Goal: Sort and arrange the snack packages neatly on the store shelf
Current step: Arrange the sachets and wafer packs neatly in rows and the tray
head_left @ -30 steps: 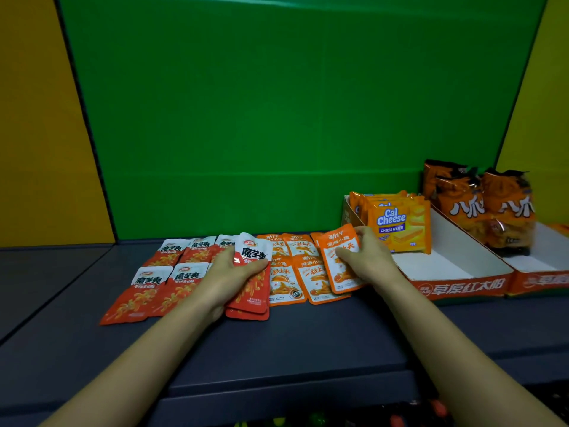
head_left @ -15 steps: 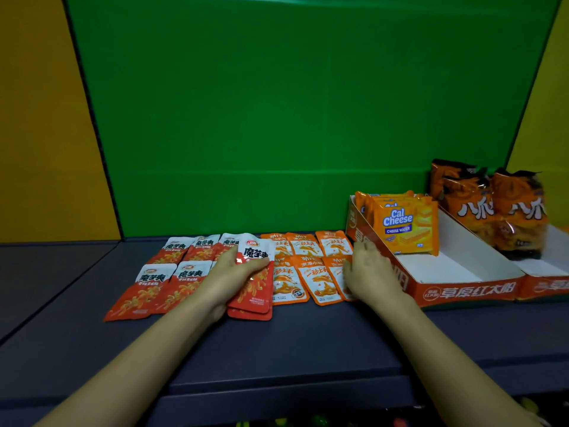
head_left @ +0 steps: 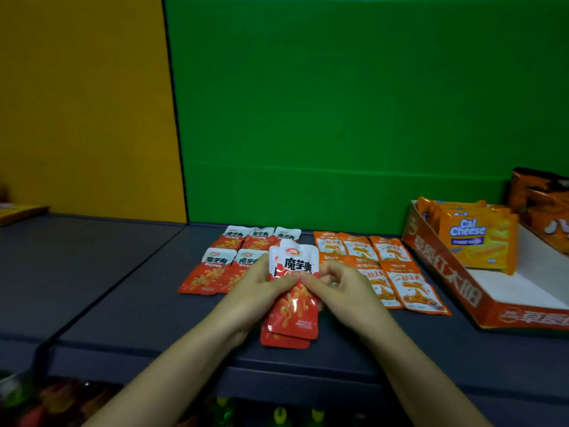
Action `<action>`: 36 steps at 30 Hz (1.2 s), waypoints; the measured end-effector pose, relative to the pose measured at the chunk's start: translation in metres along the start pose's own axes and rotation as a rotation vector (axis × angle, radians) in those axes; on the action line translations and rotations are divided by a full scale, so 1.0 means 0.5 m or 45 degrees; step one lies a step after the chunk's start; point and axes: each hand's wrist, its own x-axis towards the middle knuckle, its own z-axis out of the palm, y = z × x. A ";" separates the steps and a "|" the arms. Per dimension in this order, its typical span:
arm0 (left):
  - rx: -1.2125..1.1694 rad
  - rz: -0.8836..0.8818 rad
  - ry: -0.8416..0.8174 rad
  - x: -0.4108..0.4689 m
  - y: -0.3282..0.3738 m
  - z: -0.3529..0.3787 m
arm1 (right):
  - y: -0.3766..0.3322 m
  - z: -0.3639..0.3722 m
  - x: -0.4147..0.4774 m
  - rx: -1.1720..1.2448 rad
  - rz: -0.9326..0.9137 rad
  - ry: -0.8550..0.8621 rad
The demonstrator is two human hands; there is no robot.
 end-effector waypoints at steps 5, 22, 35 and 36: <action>-0.038 -0.065 0.145 -0.024 0.003 -0.077 | 0.003 0.032 0.009 0.354 0.098 -0.003; 0.339 0.011 0.147 -0.034 0.007 -0.324 | -0.051 0.097 0.025 0.007 0.246 0.276; 1.531 0.393 0.374 -0.050 -0.043 -0.314 | -0.074 0.191 -0.027 -0.133 0.151 0.210; 1.601 0.428 0.400 -0.054 -0.041 -0.309 | -0.074 0.193 -0.025 -0.167 0.150 0.217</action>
